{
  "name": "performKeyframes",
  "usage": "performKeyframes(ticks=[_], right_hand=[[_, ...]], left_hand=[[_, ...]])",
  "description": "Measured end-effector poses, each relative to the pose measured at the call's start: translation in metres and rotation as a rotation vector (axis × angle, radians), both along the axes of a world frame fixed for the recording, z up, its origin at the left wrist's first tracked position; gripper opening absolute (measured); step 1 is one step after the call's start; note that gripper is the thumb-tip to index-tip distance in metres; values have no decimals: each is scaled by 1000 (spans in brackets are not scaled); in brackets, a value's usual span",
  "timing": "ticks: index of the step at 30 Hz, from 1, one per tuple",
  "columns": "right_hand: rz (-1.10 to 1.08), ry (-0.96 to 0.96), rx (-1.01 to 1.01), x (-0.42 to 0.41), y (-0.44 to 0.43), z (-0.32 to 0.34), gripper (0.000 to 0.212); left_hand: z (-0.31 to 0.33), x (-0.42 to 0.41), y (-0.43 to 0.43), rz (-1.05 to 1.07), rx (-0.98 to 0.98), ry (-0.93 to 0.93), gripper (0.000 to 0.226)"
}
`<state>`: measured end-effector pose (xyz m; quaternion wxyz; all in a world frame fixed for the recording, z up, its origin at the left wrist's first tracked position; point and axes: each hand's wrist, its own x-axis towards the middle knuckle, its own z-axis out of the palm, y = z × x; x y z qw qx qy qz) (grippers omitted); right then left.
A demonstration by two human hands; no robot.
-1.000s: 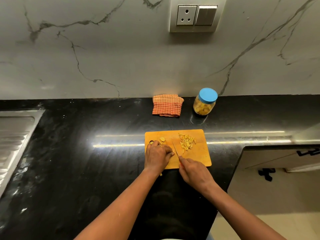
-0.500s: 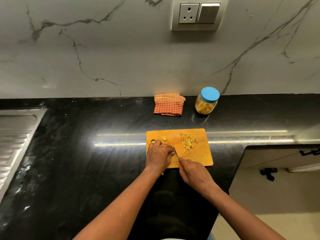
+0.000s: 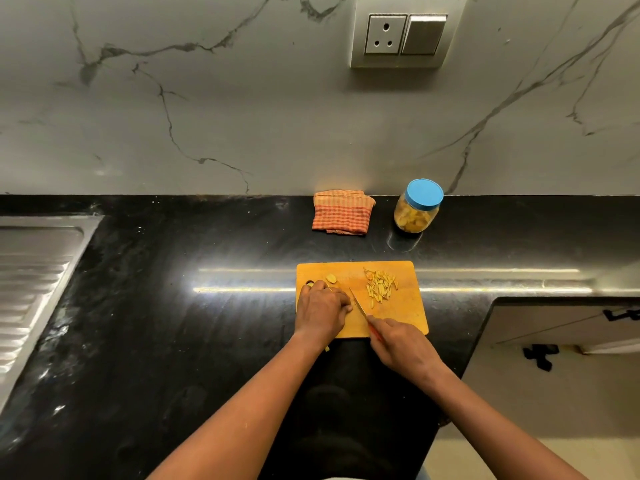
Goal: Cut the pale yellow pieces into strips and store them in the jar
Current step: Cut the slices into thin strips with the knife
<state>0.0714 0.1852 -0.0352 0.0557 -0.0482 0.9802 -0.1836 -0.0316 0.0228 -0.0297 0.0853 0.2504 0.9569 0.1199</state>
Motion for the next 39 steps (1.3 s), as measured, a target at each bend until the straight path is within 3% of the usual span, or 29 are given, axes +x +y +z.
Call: performKeyframes(ticks=[22,39], right_hand=[[-46,38,58,-24,28,5,47],[-31,89,-118,-16,16,8,46]], left_hand=[[3,8,7,-45,-27,-5,31],[15,1,4,-303,-165,43,25]])
